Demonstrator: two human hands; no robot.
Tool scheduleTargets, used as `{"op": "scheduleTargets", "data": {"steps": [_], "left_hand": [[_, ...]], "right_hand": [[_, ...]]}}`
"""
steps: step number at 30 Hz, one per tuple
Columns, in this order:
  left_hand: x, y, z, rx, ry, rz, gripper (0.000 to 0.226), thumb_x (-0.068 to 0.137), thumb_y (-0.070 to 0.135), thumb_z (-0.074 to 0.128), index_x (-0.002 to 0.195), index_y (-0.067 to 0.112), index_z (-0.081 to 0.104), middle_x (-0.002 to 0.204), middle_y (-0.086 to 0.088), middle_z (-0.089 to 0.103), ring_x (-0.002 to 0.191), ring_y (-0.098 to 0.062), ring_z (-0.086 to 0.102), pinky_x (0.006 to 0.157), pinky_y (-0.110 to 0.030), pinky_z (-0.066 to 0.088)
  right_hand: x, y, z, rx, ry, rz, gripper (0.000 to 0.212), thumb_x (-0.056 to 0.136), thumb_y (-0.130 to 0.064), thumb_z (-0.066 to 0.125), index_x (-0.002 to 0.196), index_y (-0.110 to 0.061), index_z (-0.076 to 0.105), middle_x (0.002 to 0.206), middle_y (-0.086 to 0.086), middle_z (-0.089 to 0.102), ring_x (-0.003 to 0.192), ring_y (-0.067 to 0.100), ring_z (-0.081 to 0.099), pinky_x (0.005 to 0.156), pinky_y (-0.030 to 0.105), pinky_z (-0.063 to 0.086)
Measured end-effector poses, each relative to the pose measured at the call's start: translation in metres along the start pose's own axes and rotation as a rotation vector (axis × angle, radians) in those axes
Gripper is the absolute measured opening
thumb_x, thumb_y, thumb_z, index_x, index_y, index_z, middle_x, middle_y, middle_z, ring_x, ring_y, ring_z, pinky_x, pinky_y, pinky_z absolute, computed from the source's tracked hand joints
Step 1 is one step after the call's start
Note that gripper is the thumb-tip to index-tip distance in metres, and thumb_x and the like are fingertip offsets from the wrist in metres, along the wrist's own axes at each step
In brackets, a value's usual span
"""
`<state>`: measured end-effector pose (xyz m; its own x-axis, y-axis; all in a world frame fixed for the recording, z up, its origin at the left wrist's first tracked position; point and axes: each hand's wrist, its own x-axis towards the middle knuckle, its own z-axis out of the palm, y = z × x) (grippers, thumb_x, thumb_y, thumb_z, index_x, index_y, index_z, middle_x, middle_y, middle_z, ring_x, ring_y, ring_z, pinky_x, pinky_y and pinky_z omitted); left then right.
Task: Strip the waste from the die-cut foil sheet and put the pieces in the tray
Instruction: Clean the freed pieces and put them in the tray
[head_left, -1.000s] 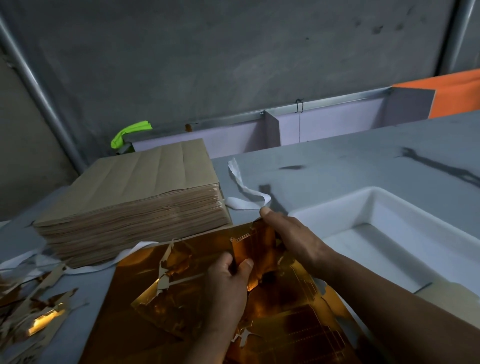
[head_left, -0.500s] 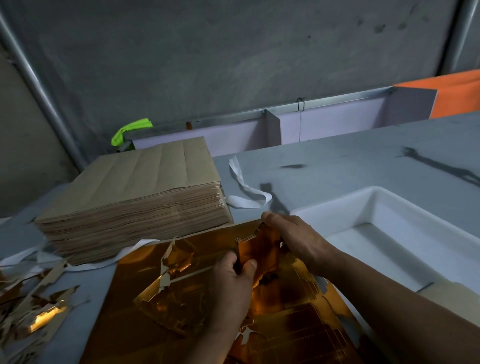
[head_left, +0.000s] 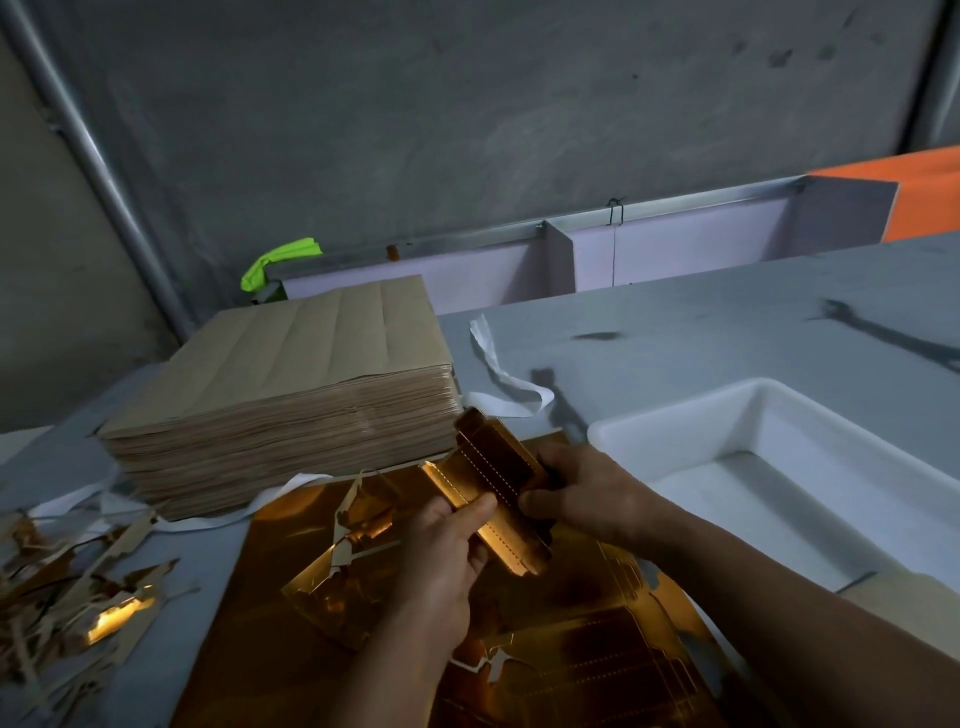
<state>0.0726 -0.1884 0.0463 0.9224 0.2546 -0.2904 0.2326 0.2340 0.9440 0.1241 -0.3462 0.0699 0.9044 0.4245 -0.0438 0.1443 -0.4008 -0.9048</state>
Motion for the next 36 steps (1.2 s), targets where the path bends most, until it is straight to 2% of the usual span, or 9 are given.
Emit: {"op": "scheduleTargets", "data": {"steps": [4, 8, 15, 18, 21, 24, 28, 34, 36], "left_hand": [[-0.001, 0.0, -0.001, -0.11, -0.043, -0.103, 0.016, 0.089, 0.008, 0.065, 0.102, 0.018, 0.067, 0.099, -0.008, 0.076, 0.099, -0.024, 0.068, 0.079, -0.033, 0.052], [0.0, 0.0, -0.001, -0.274, -0.068, -0.181, 0.027, 0.093, 0.011, 0.059, 0.12, 0.014, 0.059, 0.113, -0.014, 0.07, 0.104, -0.027, 0.065, 0.076, -0.036, 0.052], [0.002, 0.003, 0.003, -0.367, -0.178, -0.297, 0.041, 0.096, 0.032, 0.053, 0.133, 0.015, 0.054, 0.112, -0.014, 0.072, 0.106, -0.032, 0.068, 0.079, -0.049, 0.054], [0.011, 0.008, 0.0, -0.43, -0.172, -0.354, 0.063, 0.092, 0.054, 0.053, 0.142, 0.016, 0.046, 0.119, -0.017, 0.069, 0.11, -0.036, 0.064, 0.093, -0.058, 0.045], [0.02, 0.013, -0.005, -0.469, -0.094, -0.388, 0.073, 0.088, 0.061, 0.055, 0.143, 0.016, 0.041, 0.122, -0.019, 0.066, 0.11, -0.039, 0.063, 0.1, -0.063, 0.038], [0.023, 0.016, -0.007, -0.455, -0.037, -0.405, 0.064, 0.089, 0.061, 0.053, 0.132, 0.014, 0.049, 0.117, -0.019, 0.067, 0.104, -0.038, 0.065, 0.097, -0.064, 0.04], [0.022, 0.018, -0.006, -0.434, -0.018, -0.416, 0.045, 0.098, 0.047, 0.047, 0.127, 0.013, 0.053, 0.116, -0.018, 0.068, 0.106, -0.038, 0.064, 0.075, -0.058, 0.047], [0.018, 0.019, -0.005, -0.472, -0.036, -0.428, 0.039, 0.104, 0.037, 0.04, 0.133, 0.012, 0.049, 0.119, -0.02, 0.067, 0.108, -0.039, 0.062, 0.09, -0.062, 0.044], [0.017, 0.018, -0.004, -0.483, -0.036, -0.434, 0.038, 0.104, 0.036, 0.04, 0.133, 0.013, 0.049, 0.119, -0.02, 0.066, 0.105, -0.038, 0.063, 0.082, -0.061, 0.046]], "right_hand": [[-0.001, -0.003, 0.0, -0.135, 0.077, -0.039, 0.024, 0.091, -0.022, 0.067, 0.08, -0.041, 0.056, 0.08, -0.014, 0.063, 0.077, 0.004, 0.064, 0.063, 0.016, 0.046], [-0.002, -0.002, 0.001, -0.237, 0.133, -0.099, 0.025, 0.087, -0.021, 0.066, 0.072, -0.038, 0.055, 0.07, -0.014, 0.058, 0.068, 0.002, 0.058, 0.056, 0.014, 0.04], [-0.002, -0.002, -0.002, -0.275, 0.116, -0.132, 0.023, 0.089, -0.023, 0.063, 0.079, -0.042, 0.053, 0.079, -0.012, 0.059, 0.078, 0.006, 0.059, 0.065, 0.018, 0.043], [-0.002, -0.001, -0.003, -0.291, 0.124, -0.16, 0.028, 0.088, -0.023, 0.063, 0.074, -0.044, 0.049, 0.073, -0.016, 0.054, 0.072, 0.003, 0.054, 0.061, 0.016, 0.038], [-0.001, 0.002, -0.001, -0.34, 0.103, -0.173, 0.024, 0.089, -0.026, 0.064, 0.074, -0.039, 0.049, 0.071, -0.012, 0.054, 0.069, 0.006, 0.055, 0.061, 0.02, 0.041], [-0.001, 0.002, -0.001, -0.368, 0.079, -0.193, 0.019, 0.089, -0.028, 0.063, 0.077, -0.036, 0.051, 0.073, -0.01, 0.056, 0.07, 0.007, 0.057, 0.062, 0.019, 0.044], [-0.002, 0.002, -0.001, -0.375, 0.053, -0.204, 0.026, 0.091, -0.026, 0.063, 0.074, -0.04, 0.049, 0.071, -0.013, 0.055, 0.068, 0.004, 0.056, 0.061, 0.014, 0.039], [-0.002, 0.0, -0.001, -0.361, 0.038, -0.186, 0.021, 0.092, -0.025, 0.061, 0.079, -0.037, 0.051, 0.078, -0.008, 0.059, 0.076, 0.01, 0.06, 0.067, 0.021, 0.049], [-0.003, -0.001, -0.001, -0.363, 0.03, -0.165, 0.022, 0.093, -0.025, 0.061, 0.079, -0.037, 0.05, 0.078, -0.009, 0.058, 0.076, 0.01, 0.059, 0.068, 0.022, 0.049]]}}
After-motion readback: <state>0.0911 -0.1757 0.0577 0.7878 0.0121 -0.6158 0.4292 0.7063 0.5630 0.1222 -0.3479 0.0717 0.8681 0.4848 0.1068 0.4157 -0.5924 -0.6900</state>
